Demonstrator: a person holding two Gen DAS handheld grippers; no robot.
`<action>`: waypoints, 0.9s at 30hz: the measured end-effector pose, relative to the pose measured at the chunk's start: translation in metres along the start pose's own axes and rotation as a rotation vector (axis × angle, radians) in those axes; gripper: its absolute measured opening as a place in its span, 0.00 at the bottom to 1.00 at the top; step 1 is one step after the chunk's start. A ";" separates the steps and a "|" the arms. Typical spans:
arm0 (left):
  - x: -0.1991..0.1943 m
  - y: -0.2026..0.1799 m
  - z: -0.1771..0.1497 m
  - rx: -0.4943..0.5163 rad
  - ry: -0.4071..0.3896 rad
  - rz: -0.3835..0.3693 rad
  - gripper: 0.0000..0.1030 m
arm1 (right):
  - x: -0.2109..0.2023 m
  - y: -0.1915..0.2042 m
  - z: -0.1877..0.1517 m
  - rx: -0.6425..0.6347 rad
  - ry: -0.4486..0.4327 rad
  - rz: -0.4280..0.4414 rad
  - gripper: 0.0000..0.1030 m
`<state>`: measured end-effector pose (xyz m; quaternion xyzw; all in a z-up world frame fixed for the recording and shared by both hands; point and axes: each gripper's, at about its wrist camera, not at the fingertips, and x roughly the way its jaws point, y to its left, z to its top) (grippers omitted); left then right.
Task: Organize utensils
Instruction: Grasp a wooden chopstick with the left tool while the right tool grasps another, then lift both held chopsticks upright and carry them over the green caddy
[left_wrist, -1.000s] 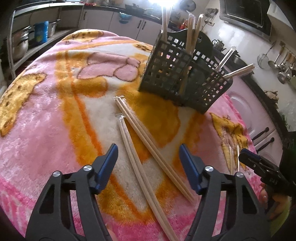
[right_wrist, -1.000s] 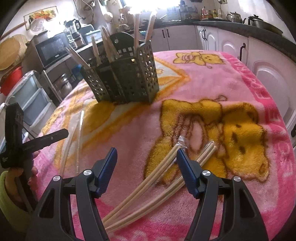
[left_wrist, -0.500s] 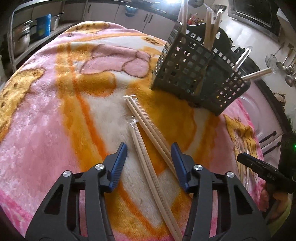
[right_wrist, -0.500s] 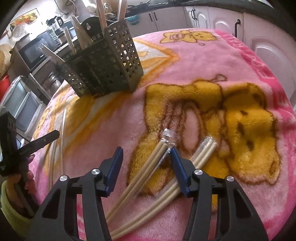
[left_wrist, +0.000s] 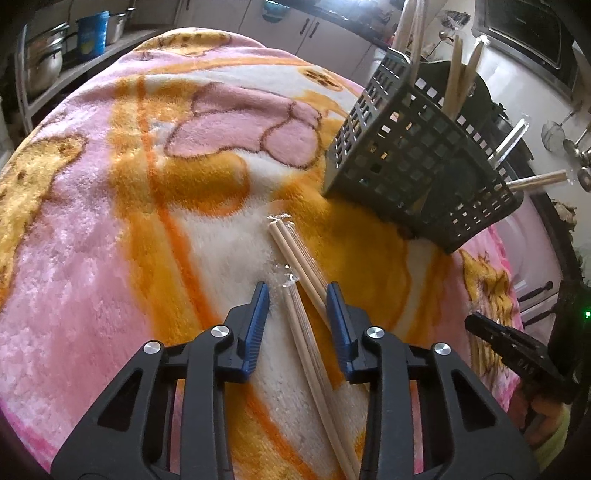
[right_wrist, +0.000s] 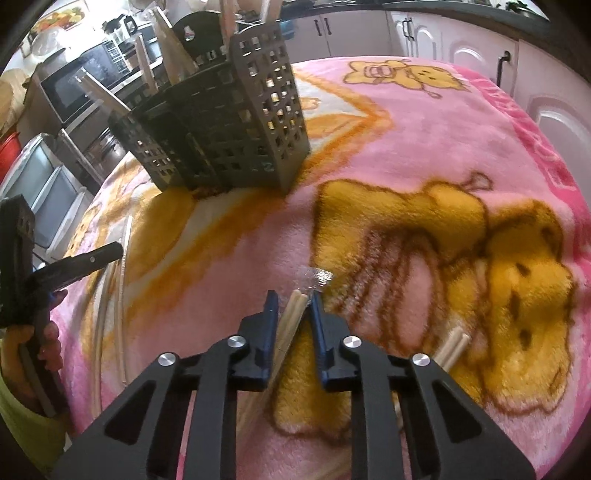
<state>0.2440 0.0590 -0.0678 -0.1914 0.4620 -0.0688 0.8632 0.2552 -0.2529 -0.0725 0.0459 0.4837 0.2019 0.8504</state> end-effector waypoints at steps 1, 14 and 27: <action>0.000 0.001 0.001 -0.003 0.000 -0.003 0.22 | 0.001 0.002 0.001 -0.008 0.000 0.004 0.14; -0.017 0.019 -0.003 -0.034 -0.039 -0.009 0.03 | -0.004 0.044 0.013 -0.065 -0.044 0.137 0.06; -0.075 0.037 -0.002 -0.047 -0.175 -0.019 0.03 | -0.031 0.108 0.030 -0.189 -0.136 0.219 0.06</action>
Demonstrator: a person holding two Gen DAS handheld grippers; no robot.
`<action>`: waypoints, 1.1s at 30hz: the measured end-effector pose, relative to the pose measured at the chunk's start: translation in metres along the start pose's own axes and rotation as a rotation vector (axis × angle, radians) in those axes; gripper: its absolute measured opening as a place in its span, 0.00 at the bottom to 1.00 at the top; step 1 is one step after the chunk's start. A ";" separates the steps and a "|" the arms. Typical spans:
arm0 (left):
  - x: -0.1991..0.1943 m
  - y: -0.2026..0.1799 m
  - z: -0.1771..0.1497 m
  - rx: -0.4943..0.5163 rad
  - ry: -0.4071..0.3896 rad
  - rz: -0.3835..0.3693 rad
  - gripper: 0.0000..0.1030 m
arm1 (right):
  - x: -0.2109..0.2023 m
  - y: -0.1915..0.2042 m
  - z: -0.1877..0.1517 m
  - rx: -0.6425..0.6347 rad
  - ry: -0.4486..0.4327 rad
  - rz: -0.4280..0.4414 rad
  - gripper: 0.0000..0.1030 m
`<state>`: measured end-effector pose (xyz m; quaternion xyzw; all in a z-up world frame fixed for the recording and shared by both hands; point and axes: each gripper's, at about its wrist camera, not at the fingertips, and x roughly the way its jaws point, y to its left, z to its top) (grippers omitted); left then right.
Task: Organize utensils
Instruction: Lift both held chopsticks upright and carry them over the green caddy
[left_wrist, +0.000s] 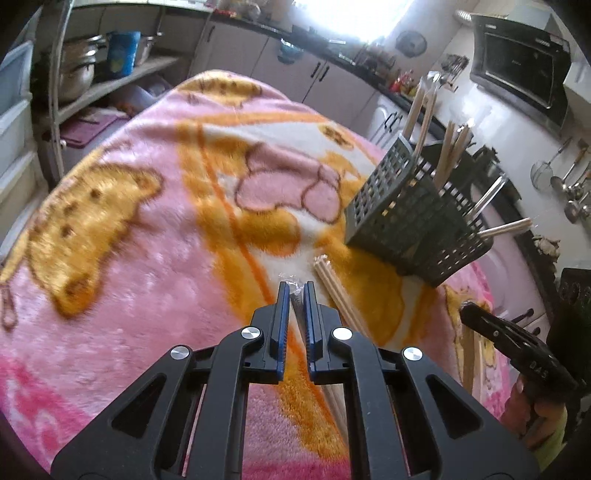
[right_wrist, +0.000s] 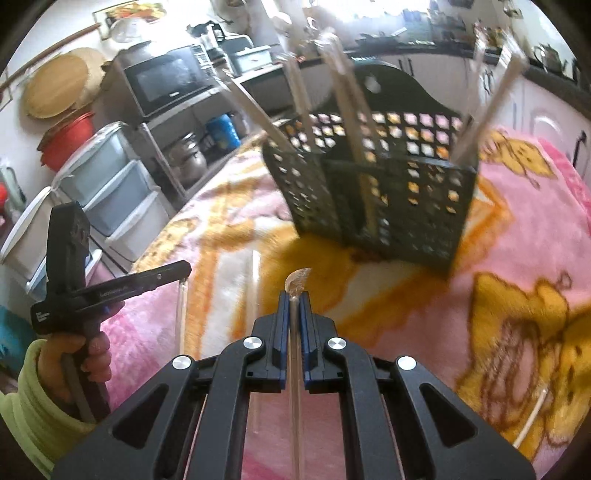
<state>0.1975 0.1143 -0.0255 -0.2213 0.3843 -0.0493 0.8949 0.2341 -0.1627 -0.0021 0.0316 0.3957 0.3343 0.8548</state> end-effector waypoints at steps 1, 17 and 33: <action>-0.004 -0.001 0.001 0.004 -0.010 -0.001 0.02 | -0.001 0.003 0.002 -0.007 -0.006 0.000 0.06; -0.054 -0.024 0.042 0.109 -0.139 -0.053 0.01 | -0.035 0.028 0.035 -0.030 -0.160 -0.035 0.06; -0.069 -0.072 0.078 0.215 -0.200 -0.129 0.01 | -0.068 0.027 0.067 -0.011 -0.311 -0.047 0.06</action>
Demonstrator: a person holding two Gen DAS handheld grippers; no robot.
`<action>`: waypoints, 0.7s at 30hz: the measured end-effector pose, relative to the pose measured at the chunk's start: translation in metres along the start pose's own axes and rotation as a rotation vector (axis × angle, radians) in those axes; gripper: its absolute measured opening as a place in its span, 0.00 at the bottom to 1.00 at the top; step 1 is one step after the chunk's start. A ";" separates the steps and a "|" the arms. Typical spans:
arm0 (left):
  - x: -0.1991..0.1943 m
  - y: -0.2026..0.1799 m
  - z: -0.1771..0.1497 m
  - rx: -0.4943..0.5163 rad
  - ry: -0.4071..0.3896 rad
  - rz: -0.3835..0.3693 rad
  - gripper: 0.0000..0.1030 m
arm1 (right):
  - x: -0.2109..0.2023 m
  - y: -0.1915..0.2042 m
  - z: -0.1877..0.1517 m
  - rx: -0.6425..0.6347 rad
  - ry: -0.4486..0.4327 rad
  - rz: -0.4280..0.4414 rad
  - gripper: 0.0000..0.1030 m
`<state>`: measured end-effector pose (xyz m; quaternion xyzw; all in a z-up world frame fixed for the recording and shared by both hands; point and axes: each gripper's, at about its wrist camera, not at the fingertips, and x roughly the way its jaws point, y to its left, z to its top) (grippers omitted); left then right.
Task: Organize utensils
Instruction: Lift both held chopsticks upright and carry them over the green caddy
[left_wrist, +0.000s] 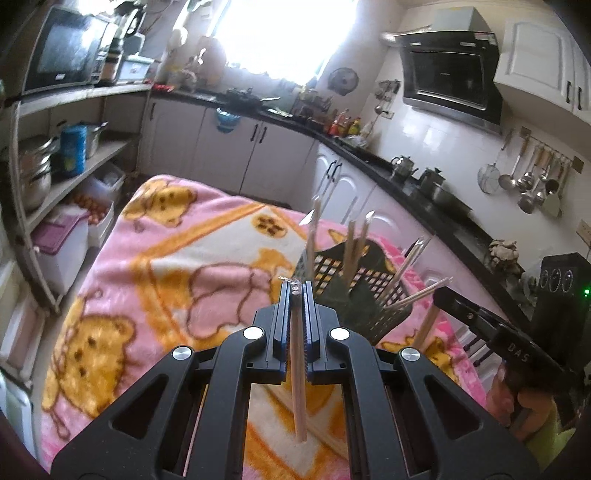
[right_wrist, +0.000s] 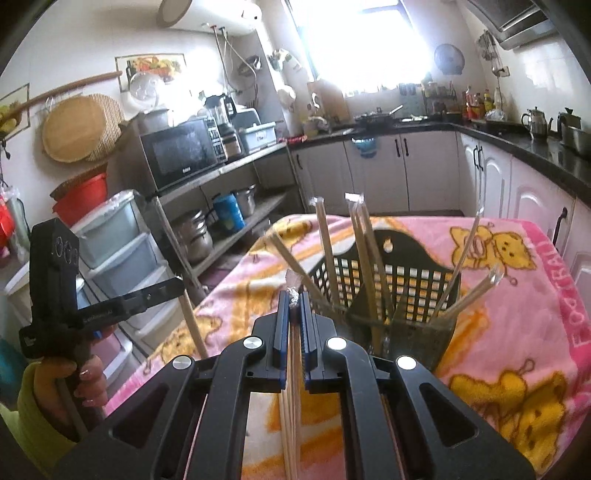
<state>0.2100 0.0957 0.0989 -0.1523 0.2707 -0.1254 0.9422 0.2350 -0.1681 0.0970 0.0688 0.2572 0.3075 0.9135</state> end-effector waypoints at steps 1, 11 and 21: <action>0.000 -0.004 0.004 0.009 -0.006 -0.005 0.01 | -0.002 0.000 0.002 0.000 -0.007 -0.001 0.06; 0.001 -0.050 0.042 0.102 -0.055 -0.058 0.01 | -0.027 -0.008 0.043 -0.012 -0.133 -0.028 0.06; 0.004 -0.086 0.080 0.166 -0.109 -0.077 0.01 | -0.043 -0.030 0.077 -0.012 -0.208 -0.071 0.06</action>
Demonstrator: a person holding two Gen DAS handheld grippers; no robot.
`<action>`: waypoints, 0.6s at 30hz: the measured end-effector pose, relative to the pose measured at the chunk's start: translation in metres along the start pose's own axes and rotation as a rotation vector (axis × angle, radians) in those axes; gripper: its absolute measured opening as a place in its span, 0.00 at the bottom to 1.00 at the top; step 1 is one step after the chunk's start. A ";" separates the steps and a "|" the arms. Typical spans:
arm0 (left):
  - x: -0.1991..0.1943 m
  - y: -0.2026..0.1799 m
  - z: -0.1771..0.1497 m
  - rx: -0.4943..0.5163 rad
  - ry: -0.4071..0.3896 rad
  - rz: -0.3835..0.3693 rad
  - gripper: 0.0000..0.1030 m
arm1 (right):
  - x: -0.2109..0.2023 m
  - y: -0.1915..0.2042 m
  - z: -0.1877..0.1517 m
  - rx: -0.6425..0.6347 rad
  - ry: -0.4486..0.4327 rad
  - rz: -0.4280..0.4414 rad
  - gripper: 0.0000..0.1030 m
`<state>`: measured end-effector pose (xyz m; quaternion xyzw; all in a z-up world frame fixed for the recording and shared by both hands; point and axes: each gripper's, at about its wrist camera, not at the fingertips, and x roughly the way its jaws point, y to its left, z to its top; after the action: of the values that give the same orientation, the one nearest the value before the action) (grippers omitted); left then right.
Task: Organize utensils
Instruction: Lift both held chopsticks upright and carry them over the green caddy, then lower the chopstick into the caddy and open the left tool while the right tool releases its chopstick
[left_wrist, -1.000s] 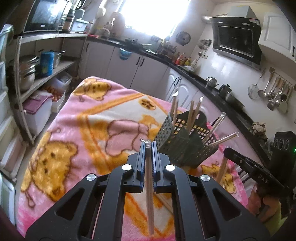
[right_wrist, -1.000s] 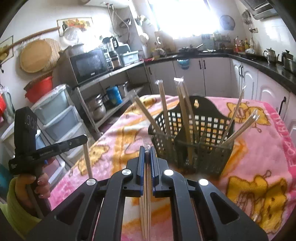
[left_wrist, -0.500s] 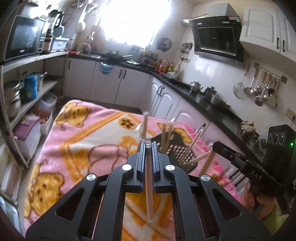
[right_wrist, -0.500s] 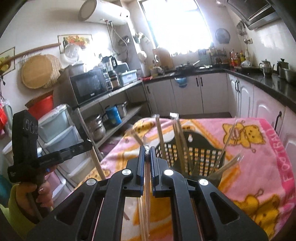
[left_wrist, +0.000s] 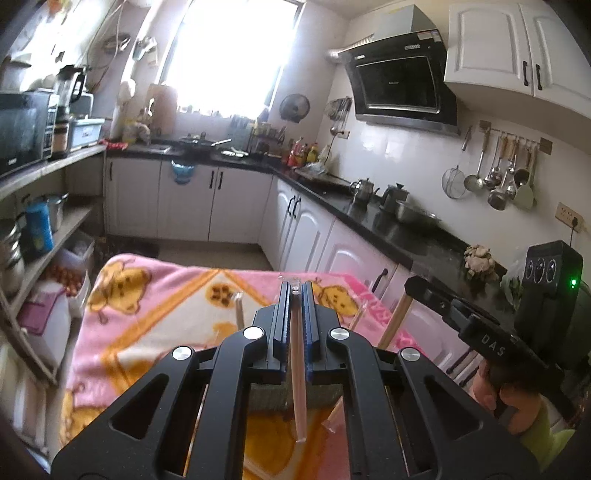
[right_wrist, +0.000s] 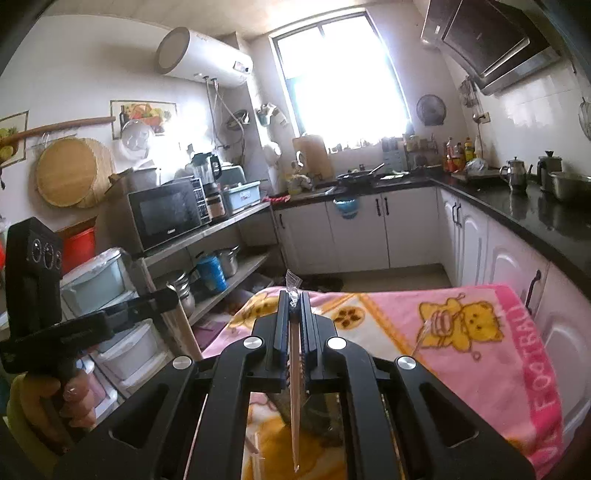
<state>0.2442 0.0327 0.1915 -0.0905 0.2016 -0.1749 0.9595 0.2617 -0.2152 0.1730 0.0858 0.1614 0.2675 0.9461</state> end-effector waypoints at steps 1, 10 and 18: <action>0.002 -0.003 0.005 0.007 -0.005 -0.001 0.01 | -0.001 -0.002 0.002 0.000 -0.006 -0.003 0.06; 0.022 -0.021 0.033 0.057 -0.037 0.030 0.01 | -0.008 -0.021 0.028 0.008 -0.071 -0.040 0.06; 0.040 -0.019 0.037 0.070 -0.074 0.092 0.01 | -0.002 -0.038 0.038 0.009 -0.106 -0.098 0.06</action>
<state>0.2883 0.0042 0.2150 -0.0540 0.1637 -0.1338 0.9759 0.2917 -0.2509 0.1992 0.0958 0.1164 0.2150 0.9649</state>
